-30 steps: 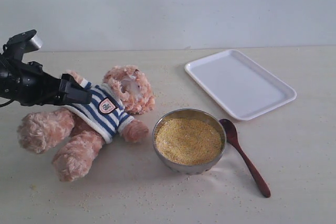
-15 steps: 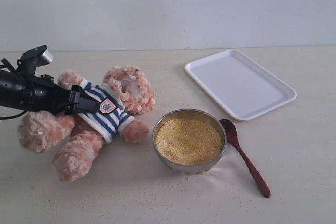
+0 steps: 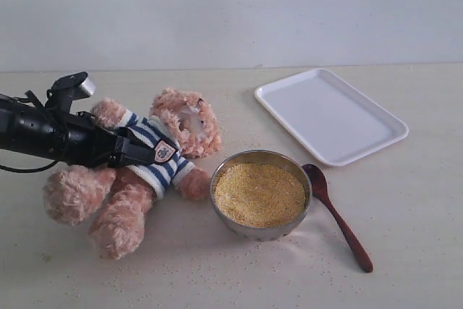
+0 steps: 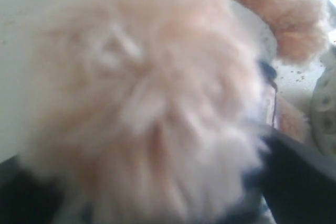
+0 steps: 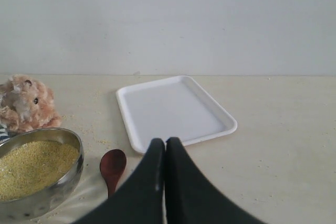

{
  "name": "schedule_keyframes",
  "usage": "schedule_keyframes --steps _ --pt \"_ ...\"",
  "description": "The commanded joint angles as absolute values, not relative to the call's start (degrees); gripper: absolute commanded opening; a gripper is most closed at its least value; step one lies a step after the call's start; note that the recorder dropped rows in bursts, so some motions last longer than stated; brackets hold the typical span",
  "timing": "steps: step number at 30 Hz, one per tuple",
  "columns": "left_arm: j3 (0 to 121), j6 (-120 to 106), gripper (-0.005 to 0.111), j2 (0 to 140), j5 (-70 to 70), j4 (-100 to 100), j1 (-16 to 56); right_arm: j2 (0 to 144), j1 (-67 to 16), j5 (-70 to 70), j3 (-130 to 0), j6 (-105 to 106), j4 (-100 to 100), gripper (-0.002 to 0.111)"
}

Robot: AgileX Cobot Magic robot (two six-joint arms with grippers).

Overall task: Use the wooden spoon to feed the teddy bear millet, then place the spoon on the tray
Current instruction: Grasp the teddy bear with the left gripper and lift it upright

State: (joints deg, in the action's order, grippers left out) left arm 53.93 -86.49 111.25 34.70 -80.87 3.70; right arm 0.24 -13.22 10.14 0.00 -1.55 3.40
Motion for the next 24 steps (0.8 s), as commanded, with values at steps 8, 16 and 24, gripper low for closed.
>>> schedule_keyframes --steps 8,16,24 --pt "54.02 -74.64 0.005 117.22 29.63 -81.63 3.87 0.0 -13.17 9.5 0.0 -1.24 3.35 0.0" --pt "53.91 -74.54 0.005 111.86 30.27 -80.08 3.74 0.0 -13.17 9.45 0.0 -1.24 3.35 0.0" --pt "49.58 -72.35 0.005 98.65 36.13 -77.19 0.69 0.0 -13.17 9.45 0.0 -1.24 3.35 0.0"
